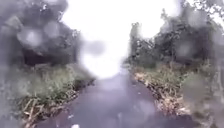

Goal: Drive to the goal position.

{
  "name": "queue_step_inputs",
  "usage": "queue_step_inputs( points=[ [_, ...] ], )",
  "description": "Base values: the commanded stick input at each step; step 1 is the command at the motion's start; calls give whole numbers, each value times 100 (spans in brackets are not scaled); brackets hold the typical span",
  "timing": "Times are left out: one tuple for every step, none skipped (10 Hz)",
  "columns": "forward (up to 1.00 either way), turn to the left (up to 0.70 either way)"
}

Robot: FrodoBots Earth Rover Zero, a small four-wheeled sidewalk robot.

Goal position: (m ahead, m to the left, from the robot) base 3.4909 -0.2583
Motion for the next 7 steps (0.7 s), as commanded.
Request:
queue_step_inputs(
  points=[
    [85,-34],
    [85,0],
    [85,0],
    [85,0],
    [85,0],
    [85,0],
    [85,0]
  ],
)
